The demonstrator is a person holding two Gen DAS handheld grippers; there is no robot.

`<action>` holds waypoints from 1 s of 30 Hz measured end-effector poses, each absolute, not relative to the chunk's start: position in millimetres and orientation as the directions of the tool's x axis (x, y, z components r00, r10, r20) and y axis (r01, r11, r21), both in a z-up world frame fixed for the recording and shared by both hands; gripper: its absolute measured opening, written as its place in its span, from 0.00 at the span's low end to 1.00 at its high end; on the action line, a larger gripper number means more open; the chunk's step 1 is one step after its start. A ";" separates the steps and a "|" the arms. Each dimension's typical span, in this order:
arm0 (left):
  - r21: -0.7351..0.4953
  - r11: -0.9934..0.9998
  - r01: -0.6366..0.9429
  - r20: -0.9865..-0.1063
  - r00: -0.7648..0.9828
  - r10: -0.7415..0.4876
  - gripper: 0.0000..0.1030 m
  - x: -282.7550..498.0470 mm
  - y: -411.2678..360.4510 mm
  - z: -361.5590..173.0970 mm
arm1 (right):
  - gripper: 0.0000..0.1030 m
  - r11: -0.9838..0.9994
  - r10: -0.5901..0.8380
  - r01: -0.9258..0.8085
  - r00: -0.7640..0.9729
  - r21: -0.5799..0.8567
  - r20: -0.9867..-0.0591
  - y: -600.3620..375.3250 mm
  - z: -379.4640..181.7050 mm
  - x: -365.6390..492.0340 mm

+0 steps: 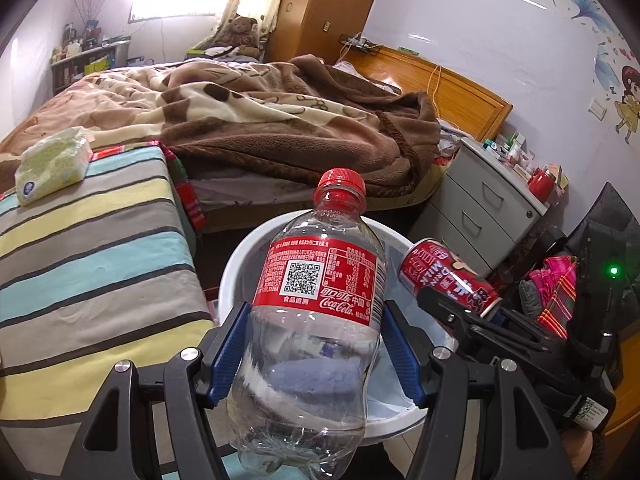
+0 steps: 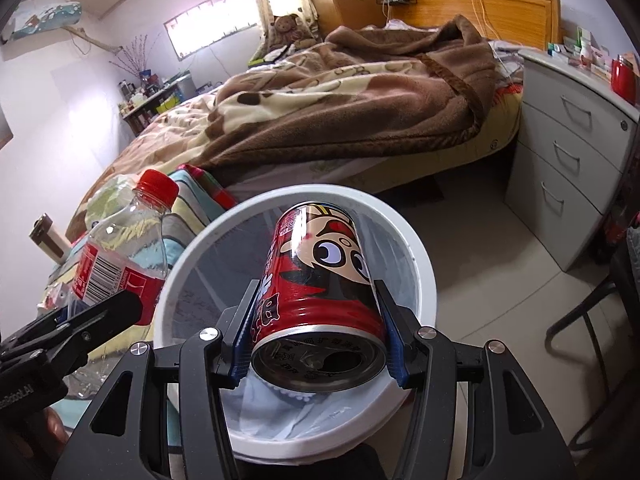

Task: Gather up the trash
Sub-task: 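Open both grippers to drop the can and bottle into the bin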

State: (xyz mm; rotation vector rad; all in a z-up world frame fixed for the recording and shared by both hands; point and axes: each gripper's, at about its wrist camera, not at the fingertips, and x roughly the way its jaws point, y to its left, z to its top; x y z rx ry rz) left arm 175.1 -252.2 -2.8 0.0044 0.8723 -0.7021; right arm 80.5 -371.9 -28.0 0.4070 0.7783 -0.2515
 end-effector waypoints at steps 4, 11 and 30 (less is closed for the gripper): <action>-0.268 0.770 0.579 -0.700 0.431 -0.569 0.64 174.8 -254.4 -5.6 | 0.54 0.892 -0.078 0.375 0.678 0.253 -0.731 -373.8 -31.1 79.5; -0.257 0.774 0.579 -0.686 0.455 -0.568 0.70 170.8 -248.7 -0.9 | 0.62 0.892 -0.092 0.377 0.689 0.248 -0.719 -372.2 -26.6 77.2; -0.243 0.815 0.526 -0.653 0.533 -0.538 0.70 154.6 -194.6 19.2 | 0.63 0.904 -0.059 0.327 0.733 0.276 -0.677 -346.4 -12.8 75.7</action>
